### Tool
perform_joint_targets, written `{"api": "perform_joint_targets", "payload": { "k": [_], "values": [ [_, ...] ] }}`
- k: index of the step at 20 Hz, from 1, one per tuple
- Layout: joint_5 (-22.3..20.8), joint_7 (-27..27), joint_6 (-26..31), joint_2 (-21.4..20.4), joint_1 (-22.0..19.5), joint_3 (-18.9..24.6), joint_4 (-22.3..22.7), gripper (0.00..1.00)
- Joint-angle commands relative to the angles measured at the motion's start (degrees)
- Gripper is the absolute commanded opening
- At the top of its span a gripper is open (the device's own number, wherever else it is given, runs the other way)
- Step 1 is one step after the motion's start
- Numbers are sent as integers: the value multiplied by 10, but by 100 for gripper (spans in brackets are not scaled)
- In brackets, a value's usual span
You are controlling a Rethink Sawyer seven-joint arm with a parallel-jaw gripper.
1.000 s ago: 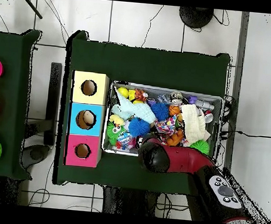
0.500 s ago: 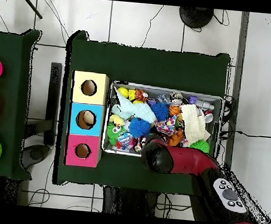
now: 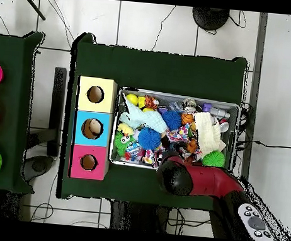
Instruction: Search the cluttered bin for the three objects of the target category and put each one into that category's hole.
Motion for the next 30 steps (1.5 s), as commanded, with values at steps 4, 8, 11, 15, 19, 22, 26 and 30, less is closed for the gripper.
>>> {"api": "perform_joint_targets", "payload": {
  "k": [4, 8, 11, 15, 19, 22, 26, 30],
  "values": [
    [-49, 25, -12, -31, 4, 22, 81, 100],
    [-48, 51, -28, -37, 24, 9, 93, 100],
    [-40, 68, -36, -46, 42, 1, 106, 100],
    [-34, 87, -55, -35, 70, -18, 105, 100],
    [-28, 89, -61, -33, 81, -25, 101, 100],
    [-26, 87, -84, -32, 73, -18, 106, 0],
    [-19, 90, -66, -48, 90, -33, 107, 0],
    [-12, 90, -57, -67, 94, -36, 119, 0]
  ]
}}
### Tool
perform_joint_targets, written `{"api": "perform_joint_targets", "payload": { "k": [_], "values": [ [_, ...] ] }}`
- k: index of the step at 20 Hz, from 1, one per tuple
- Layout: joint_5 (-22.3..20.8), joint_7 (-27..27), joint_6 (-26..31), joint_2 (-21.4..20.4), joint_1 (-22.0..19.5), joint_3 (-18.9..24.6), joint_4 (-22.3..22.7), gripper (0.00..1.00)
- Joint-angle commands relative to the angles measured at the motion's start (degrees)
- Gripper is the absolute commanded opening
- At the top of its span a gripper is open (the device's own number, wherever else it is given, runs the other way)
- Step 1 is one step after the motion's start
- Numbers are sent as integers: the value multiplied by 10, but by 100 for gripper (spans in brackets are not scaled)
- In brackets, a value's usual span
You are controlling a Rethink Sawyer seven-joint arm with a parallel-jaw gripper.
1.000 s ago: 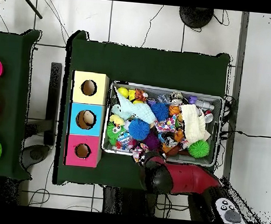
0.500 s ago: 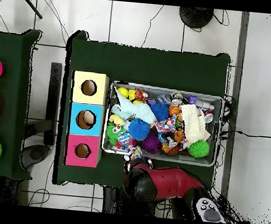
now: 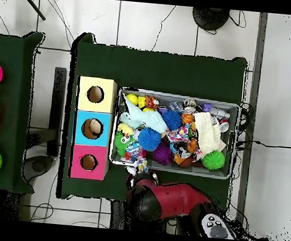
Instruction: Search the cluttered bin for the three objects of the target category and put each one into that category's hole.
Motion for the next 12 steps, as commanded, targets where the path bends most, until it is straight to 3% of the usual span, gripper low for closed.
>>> {"api": "perform_joint_targets", "payload": {
  "k": [1, 4, 6, 10, 12],
  "values": [
    [10, 88, -18, -27, 6, -13, 1, 0],
    [18, 77, 2, -42, -2, 5, 2, 0],
    [36, 60, 29, -81, -21, 36, 19, 0],
    [141, 6, 119, -209, -69, 142, 79, 0],
    [198, -19, 161, -260, -70, 167, 92, 0]
  ]
}}
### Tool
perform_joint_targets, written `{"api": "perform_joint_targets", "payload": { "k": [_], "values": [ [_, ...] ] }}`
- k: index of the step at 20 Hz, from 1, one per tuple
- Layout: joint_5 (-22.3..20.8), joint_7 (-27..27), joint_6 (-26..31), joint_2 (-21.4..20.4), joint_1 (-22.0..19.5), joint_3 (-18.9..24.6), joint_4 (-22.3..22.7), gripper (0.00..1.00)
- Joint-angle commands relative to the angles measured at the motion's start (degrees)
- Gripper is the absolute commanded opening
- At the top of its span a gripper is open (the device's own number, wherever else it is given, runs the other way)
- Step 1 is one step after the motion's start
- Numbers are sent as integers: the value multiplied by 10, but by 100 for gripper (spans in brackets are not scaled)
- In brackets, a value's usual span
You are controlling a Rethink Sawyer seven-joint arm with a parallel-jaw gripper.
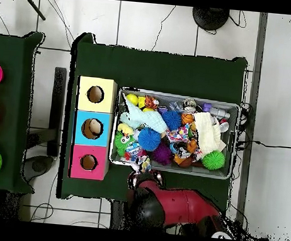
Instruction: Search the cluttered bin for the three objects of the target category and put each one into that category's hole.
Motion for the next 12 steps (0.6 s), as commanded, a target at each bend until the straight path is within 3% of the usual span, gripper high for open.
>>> {"api": "perform_joint_targets", "payload": {
  "k": [1, 5, 12],
  "values": [
    [161, -28, 158, -186, -28, 131, 53, 0],
    [213, -45, 218, -234, 1, 126, 45, 0],
    [209, 7, 224, -225, 49, 106, 21, 0]
  ]
}}
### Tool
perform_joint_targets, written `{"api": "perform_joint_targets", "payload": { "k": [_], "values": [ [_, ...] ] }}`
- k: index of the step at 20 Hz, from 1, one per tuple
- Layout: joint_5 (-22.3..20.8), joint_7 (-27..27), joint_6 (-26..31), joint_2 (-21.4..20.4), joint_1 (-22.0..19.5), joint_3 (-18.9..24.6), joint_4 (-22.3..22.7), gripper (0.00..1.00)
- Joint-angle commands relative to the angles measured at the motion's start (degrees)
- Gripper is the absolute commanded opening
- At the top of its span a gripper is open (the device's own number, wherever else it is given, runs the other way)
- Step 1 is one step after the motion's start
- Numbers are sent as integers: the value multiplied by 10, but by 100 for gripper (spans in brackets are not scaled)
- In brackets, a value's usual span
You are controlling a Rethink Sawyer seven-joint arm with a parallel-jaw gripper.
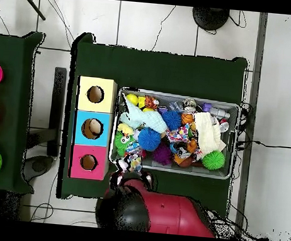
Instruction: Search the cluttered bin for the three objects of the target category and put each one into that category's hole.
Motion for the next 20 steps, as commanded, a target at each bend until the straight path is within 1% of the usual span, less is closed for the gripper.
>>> {"api": "perform_joint_targets", "payload": {
  "k": [1, 3, 6, 10, 20],
  "values": [
    [23, 17, 50, -23, 35, 33, -18, 0],
    [15, 39, 50, -10, 53, 25, -35, 0],
    [0, 64, 35, 17, 76, 12, -55, 0],
    [-9, 91, 13, 52, 107, -7, -77, 0],
    [-20, 135, -25, 123, 183, -66, -134, 0]
  ]
}}
